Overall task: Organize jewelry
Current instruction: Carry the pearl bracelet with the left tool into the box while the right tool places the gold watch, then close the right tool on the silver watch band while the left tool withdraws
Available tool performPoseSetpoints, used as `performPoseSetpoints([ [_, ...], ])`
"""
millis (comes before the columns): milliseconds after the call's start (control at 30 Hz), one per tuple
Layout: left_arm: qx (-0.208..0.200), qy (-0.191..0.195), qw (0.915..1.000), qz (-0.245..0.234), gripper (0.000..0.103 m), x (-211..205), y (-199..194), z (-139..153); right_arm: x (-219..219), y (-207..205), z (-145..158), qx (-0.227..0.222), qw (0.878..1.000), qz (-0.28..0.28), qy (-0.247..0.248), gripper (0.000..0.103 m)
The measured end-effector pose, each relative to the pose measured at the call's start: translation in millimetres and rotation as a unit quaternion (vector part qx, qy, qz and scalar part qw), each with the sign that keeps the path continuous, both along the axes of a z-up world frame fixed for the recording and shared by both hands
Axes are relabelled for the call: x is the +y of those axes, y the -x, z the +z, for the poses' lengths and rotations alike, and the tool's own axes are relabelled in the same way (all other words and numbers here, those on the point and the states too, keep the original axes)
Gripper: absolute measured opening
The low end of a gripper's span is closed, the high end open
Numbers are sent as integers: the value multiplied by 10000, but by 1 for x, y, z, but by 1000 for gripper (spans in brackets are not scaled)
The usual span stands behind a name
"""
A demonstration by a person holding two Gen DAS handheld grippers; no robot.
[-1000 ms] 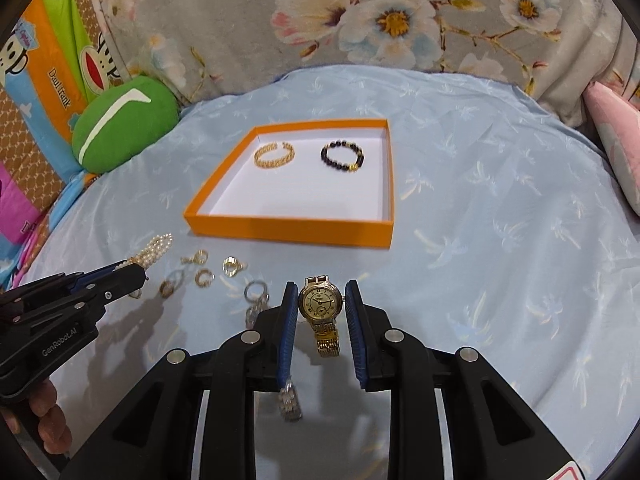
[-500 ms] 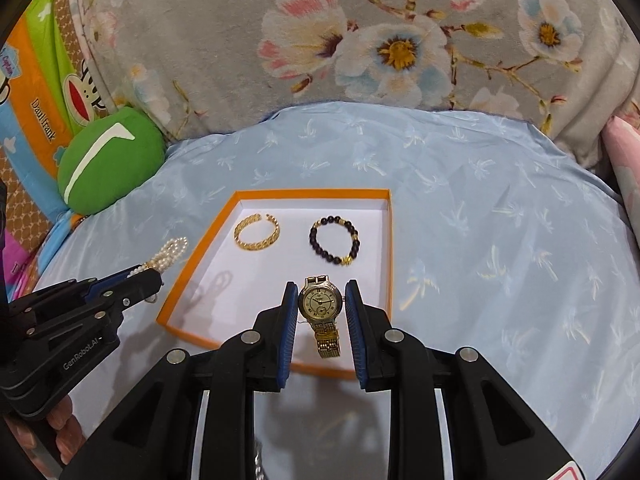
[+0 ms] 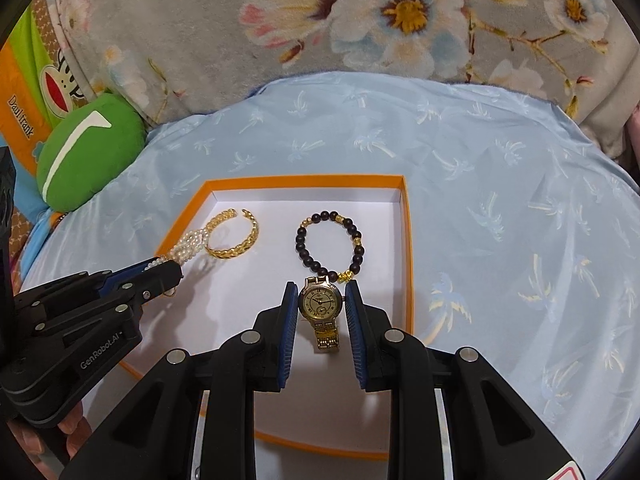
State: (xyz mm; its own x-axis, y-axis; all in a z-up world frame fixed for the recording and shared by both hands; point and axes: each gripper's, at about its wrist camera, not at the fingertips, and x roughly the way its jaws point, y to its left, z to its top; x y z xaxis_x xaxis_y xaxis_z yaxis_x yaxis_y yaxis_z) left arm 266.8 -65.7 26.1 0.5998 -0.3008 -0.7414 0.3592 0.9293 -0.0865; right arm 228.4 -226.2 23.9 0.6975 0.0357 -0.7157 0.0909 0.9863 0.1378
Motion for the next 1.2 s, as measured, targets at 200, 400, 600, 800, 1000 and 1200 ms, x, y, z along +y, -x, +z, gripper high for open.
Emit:
performPoseSetpoints([
  [200, 88, -21, 10000, 2, 14, -4, -6, -11, -4, -6, -8, 85, 10000, -35, 15, 23],
  [400, 84, -99, 9999, 9, 14, -6, -7, -15, -5, -10, -13, 116, 9999, -51, 50, 24],
  [600, 9, -129, 9999, 30, 15, -6, -5, -14, -5, -11, -16, 109, 9999, -74, 92, 24],
  [800, -73, -80, 9998, 137, 29, -1, -4, -10, -6, -6, -8, -46, 9998, -131, 143, 24],
  [1000, -257, -97, 9993, 245, 29, 11, 7, 6, -6, 8, 9, -214, 9994, -191, 174, 24],
  [1200, -353, -82, 9989, 308, 29, 32, 36, 22, 3, 47, 21, -334, 9991, -136, 220, 29],
])
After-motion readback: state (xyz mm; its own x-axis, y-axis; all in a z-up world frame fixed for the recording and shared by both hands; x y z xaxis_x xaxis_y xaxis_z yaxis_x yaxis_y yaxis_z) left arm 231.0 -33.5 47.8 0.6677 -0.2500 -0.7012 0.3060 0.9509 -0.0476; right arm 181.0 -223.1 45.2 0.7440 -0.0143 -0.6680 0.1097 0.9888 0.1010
